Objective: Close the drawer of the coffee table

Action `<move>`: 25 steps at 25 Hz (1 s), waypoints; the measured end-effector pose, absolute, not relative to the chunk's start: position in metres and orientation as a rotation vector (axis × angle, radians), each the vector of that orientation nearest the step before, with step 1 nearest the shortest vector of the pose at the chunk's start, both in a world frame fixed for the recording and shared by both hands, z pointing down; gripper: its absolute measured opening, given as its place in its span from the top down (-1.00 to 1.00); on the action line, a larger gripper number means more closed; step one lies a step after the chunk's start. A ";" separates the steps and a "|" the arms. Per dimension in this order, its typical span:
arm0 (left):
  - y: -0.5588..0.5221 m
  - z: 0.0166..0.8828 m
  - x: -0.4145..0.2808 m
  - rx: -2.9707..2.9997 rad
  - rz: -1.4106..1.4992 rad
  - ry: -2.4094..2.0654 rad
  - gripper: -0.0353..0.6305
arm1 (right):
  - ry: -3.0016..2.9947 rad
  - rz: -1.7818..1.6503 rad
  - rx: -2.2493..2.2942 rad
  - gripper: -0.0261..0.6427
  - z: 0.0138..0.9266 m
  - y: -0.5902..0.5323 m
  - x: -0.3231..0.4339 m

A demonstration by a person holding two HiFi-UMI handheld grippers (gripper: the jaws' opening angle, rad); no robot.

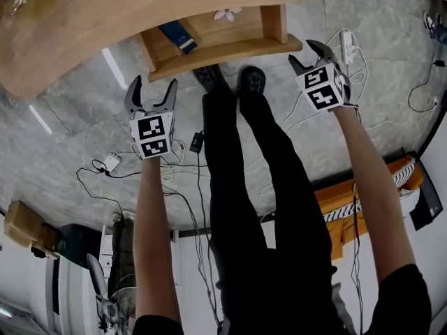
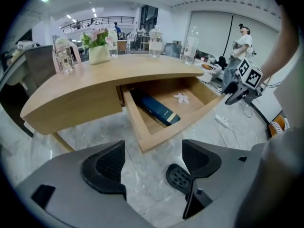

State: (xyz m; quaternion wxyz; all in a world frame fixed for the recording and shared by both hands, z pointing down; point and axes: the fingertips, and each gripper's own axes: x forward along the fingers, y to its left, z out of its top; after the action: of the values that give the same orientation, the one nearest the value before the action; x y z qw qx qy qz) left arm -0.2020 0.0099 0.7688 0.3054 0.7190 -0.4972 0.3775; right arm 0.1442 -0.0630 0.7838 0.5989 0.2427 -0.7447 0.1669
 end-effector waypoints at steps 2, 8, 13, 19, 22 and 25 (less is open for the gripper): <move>0.010 0.781 -0.201 1.883 0.998 -1.302 -0.21 | -1.701 0.397 0.575 0.27 0.798 -0.066 0.144; 0.000 0.797 -0.190 1.878 0.993 -1.298 -0.20 | -1.683 0.441 0.606 0.28 0.816 -0.081 0.137; -0.007 0.797 -0.189 1.806 0.907 -1.370 -0.18 | -1.688 0.436 0.600 0.37 0.818 -0.078 0.134; -0.009 0.790 -0.191 1.820 0.905 -1.374 -0.16 | -1.683 0.453 0.616 0.38 0.813 -0.079 0.134; -0.012 0.781 -0.192 1.839 0.894 -1.378 -0.15 | -1.708 0.441 0.627 0.38 0.805 -0.082 0.133; -0.011 0.778 -0.191 1.840 0.904 -1.354 -0.12 | -1.695 0.442 0.625 0.38 0.802 -0.081 0.135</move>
State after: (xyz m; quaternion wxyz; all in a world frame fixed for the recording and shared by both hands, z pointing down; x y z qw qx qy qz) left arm -0.1910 -0.0111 0.7781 0.3358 0.7056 -0.5190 0.3465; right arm 0.1347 -0.0807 0.8021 0.5976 0.2695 -0.7307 0.1906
